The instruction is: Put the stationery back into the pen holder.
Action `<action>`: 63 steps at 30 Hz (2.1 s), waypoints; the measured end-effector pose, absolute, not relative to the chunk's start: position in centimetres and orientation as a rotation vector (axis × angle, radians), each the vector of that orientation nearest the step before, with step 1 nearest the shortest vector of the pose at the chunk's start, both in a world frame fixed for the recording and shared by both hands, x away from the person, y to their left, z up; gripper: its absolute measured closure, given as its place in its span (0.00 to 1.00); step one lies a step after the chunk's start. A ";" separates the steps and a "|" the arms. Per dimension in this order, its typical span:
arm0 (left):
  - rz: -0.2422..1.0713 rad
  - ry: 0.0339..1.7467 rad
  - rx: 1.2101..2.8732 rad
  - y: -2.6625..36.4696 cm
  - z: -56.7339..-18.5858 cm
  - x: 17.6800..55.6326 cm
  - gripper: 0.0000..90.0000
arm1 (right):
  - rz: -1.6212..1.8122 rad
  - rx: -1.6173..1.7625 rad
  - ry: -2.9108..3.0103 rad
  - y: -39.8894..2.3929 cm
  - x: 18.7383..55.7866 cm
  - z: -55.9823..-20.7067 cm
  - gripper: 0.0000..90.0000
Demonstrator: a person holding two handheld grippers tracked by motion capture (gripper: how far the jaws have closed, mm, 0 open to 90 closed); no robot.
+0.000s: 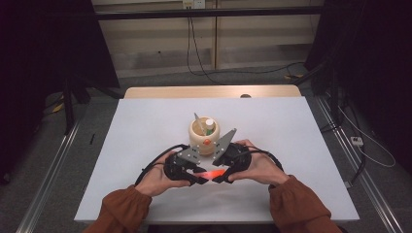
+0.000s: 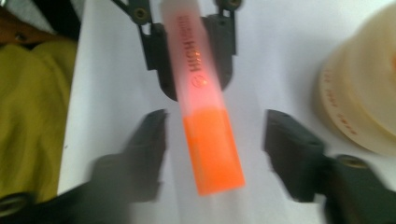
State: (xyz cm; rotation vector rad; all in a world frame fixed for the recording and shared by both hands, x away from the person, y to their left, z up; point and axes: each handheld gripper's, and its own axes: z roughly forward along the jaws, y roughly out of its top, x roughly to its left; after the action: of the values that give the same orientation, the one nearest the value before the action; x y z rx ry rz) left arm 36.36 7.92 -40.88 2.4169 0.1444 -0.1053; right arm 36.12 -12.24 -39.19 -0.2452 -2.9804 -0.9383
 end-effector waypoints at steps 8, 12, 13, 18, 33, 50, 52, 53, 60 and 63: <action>-0.086 0.225 2.365 8.6 -40.8 36.8 0.74 | -1.057 -0.500 -2.962 -14.4 36.4 -39.5 0.18; -0.079 0.262 2.348 8.8 -40.7 36.9 0.74 | -1.088 -0.588 -2.947 -15.3 36.3 -39.7 0.15; -0.073 0.265 2.347 8.9 -40.7 37.0 0.74 | -1.089 -0.596 -2.953 -15.4 36.2 -39.8 0.13; -0.055 0.311 2.319 9.3 -40.5 37.2 0.74 | -1.093 -0.680 -2.956 -16.4 36.1 -40.4 0.09; 0.012 0.388 2.212 11.3 -39.4 37.3 0.74 | -1.233 -1.026 -2.894 -18.6 35.3 -41.1 0.09; 0.101 0.454 2.114 12.2 -38.5 37.5 0.74 | -1.332 -1.283 -2.871 -21.4 33.5 -42.3 0.09; 0.123 0.461 2.097 12.5 -38.3 37.5 0.74 | -1.337 -1.315 -2.867 -21.7 33.3 -42.4 0.09; 0.127 0.468 2.071 12.6 -38.3 37.4 0.74 | -1.344 -1.331 -2.865 -21.9 33.2 -42.4 0.09; 0.167 0.500 1.978 13.6 -37.8 37.8 0.74 | -1.400 -1.441 -2.831 -23.1 32.0 -42.8 0.08; 0.182 0.522 1.947 13.6 -37.8 38.0 0.74 | -1.410 -1.456 -2.824 -23.3 31.6 -43.0 0.08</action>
State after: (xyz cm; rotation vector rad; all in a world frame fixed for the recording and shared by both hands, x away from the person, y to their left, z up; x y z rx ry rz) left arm 38.01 13.63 -37.76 1.9466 0.5216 0.1818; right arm 31.63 -23.35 -42.97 -1.4565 -2.8235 -1.4102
